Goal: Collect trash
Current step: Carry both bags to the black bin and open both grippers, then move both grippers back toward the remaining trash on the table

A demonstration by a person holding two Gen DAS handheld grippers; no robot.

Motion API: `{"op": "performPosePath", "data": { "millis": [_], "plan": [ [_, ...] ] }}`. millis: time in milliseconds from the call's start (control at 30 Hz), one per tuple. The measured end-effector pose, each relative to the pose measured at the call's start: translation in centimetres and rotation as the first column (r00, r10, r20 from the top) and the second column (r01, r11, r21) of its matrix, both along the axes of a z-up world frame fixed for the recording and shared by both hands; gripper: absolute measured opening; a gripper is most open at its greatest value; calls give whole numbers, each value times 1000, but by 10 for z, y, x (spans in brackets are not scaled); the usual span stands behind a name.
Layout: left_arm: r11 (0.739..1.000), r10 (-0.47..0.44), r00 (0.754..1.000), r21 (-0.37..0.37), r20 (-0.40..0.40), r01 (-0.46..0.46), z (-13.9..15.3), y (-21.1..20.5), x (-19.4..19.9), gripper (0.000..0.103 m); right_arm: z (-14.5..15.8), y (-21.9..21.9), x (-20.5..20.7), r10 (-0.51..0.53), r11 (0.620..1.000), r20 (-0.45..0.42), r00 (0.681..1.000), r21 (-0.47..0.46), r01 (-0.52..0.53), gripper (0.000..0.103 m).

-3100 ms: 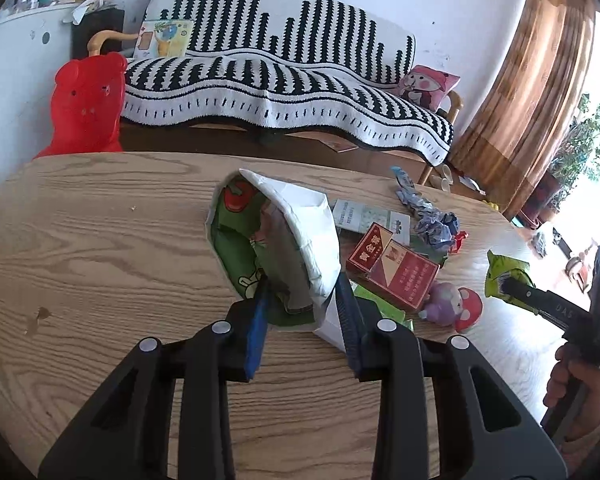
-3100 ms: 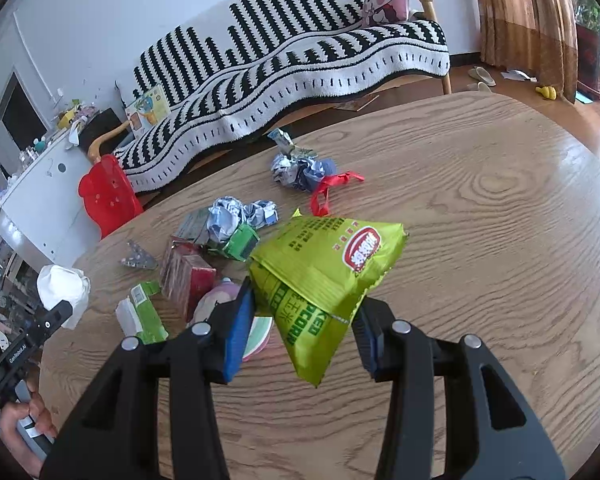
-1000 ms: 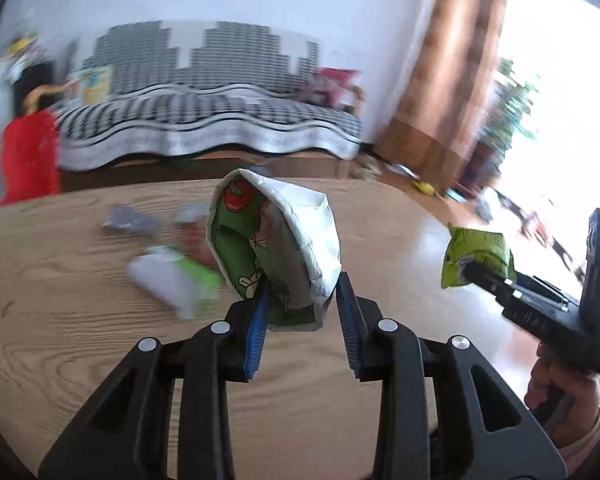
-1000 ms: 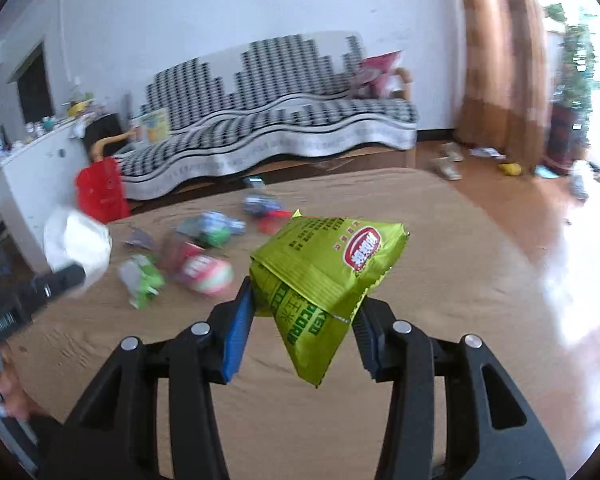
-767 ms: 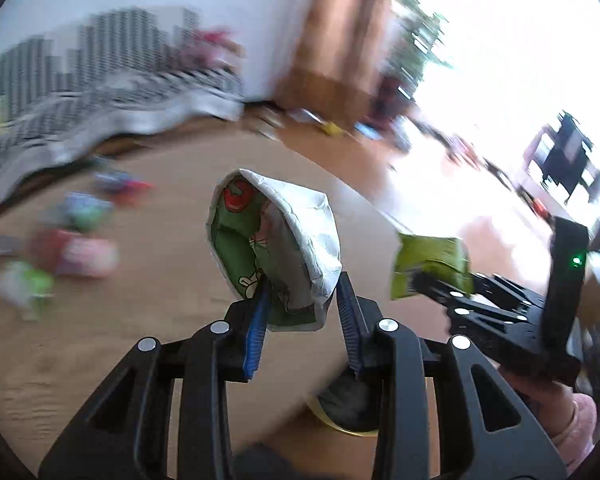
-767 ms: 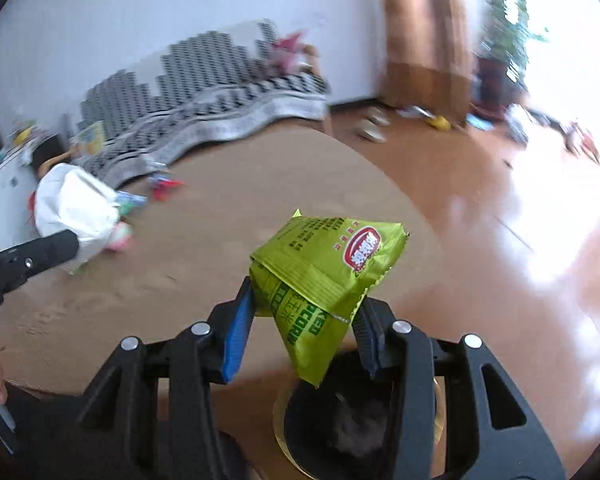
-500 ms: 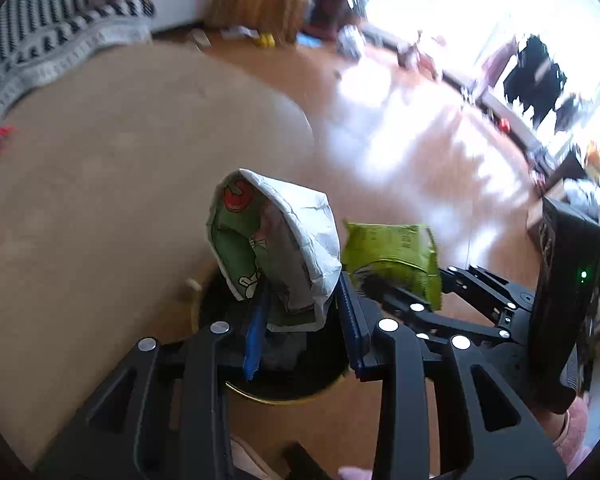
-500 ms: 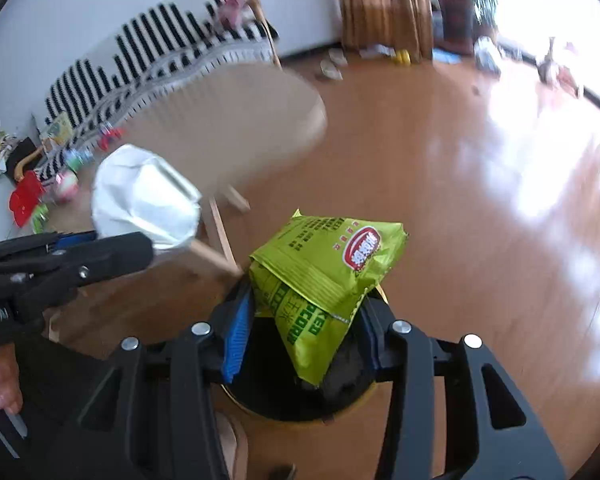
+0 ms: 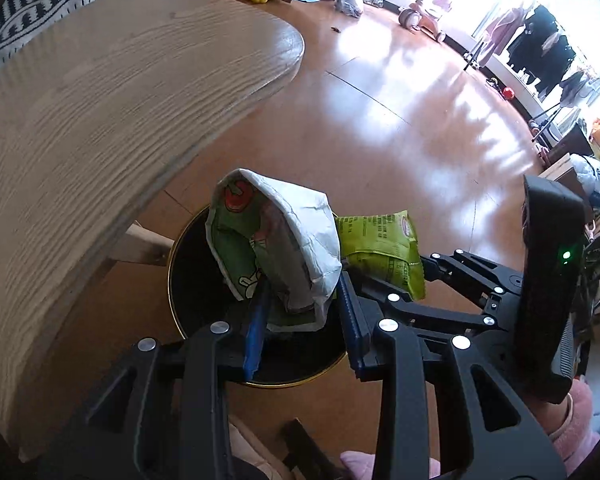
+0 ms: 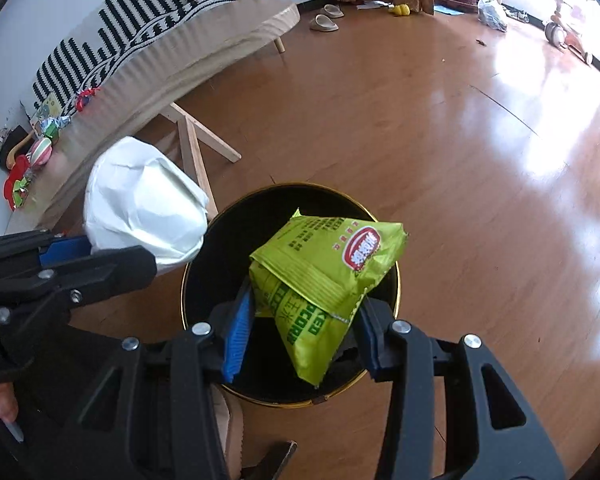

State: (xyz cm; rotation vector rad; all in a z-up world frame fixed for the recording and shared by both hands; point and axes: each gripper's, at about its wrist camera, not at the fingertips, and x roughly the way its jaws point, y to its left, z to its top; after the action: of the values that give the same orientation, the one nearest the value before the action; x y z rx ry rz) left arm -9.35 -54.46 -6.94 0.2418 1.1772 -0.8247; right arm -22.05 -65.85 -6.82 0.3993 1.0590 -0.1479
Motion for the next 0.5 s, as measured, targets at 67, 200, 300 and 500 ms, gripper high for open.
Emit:
{"op": "performPosePath", "data": {
  "millis": [67,200,300,500],
  "plan": [
    [1000,8,1000,-12,1,-8,0,2,6,37,-3,2,6,15,1000,-9,1000,9,-15,48],
    [997,81,996,-16,26,-80,2,6,9,88,-6,8,8,46,998,-39,998,-39,-48,82],
    [993,114,993,-43,8,-114,7,12,12,91,-10,11,6,62,994,-70,996,-89,-68,88],
    [982,152,987,-118,48,-145,55,30,22,92,-7,13,-1,-6,968,-97,995,-251,-19,96]
  ]
}}
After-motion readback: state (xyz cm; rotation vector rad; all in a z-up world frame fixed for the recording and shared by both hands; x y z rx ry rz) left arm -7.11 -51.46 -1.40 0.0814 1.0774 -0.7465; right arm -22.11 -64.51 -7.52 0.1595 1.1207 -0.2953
